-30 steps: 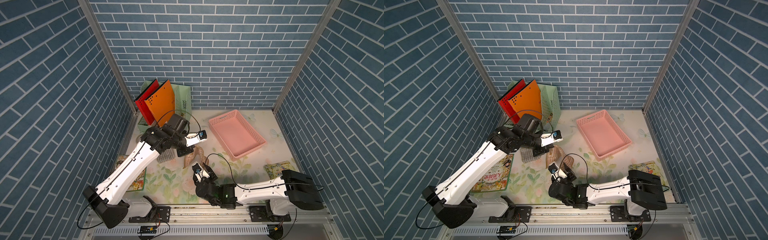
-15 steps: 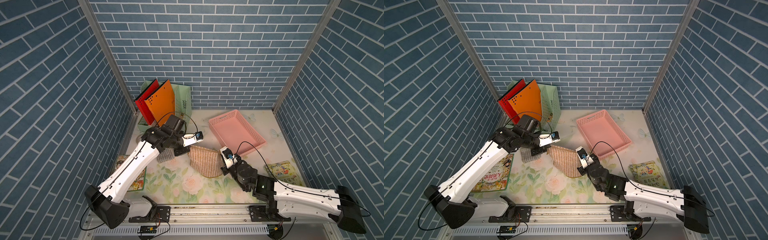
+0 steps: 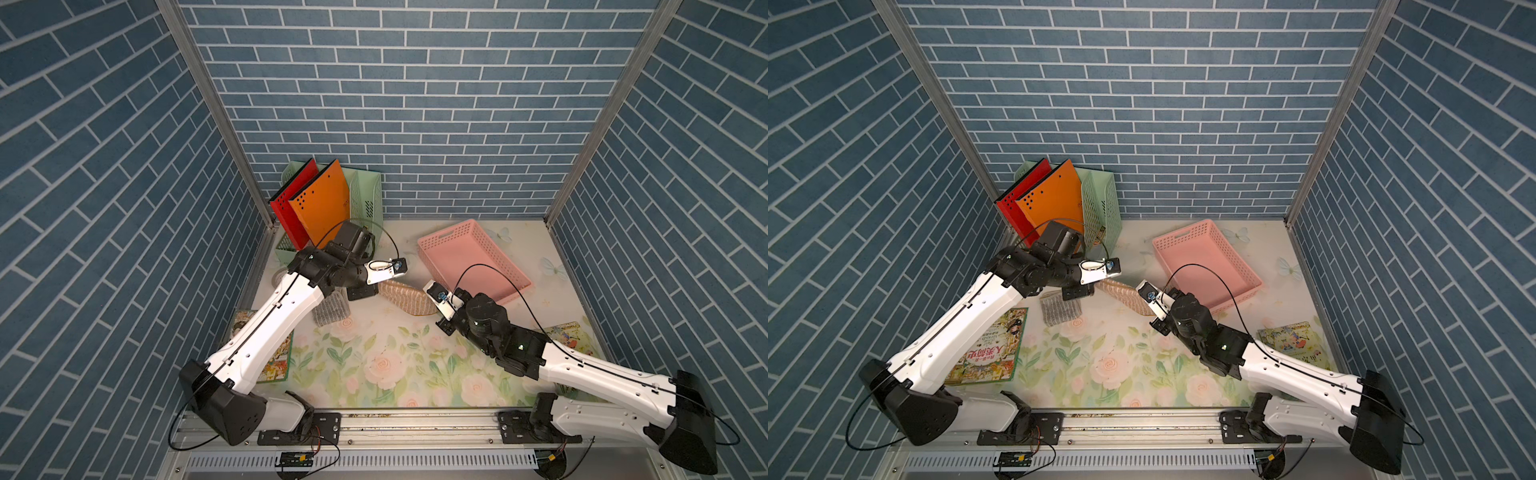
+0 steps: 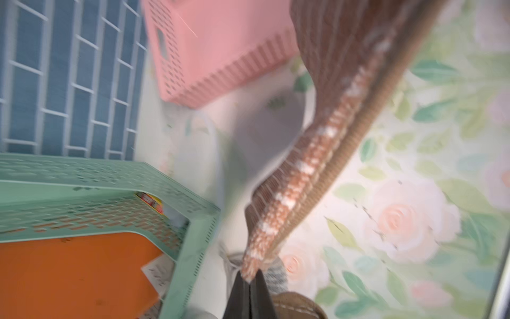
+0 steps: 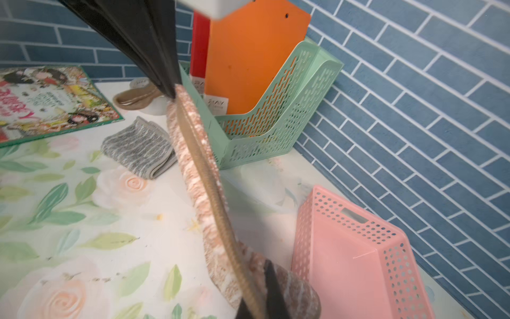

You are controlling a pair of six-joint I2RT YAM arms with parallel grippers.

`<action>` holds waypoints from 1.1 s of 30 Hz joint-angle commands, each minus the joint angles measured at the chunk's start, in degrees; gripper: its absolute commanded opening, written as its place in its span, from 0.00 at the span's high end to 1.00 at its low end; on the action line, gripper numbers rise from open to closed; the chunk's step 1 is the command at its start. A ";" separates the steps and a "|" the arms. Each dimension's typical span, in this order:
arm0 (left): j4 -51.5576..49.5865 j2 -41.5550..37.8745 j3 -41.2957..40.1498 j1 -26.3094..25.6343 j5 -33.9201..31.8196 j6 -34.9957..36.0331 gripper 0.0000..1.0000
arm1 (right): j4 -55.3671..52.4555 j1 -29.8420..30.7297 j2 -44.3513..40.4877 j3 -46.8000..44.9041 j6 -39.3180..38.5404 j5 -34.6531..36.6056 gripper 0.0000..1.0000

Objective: Fold the square dishcloth
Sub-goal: Flatten out the cleaning item at the center of the board, then fold the cleaning item at the center of the board.

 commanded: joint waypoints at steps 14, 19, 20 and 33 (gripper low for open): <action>-4.49 -3.14 -28.90 -3.53 10.26 -2.07 1.00 | -10.37 8.07 10.70 -12.33 32.73 -37.55 1.00; 0.49 -2.84 -30.41 -3.39 9.40 -2.23 0.97 | -11.43 1.40 14.34 -9.30 31.87 -42.73 1.00; 1.37 -2.73 -30.05 -3.35 8.82 -2.19 0.96 | -12.36 0.07 15.08 -8.08 31.19 -43.60 1.00; 8.53 7.64 -22.34 0.80 5.10 -0.06 0.90 | -22.27 -9.39 23.52 3.77 21.63 -46.21 1.00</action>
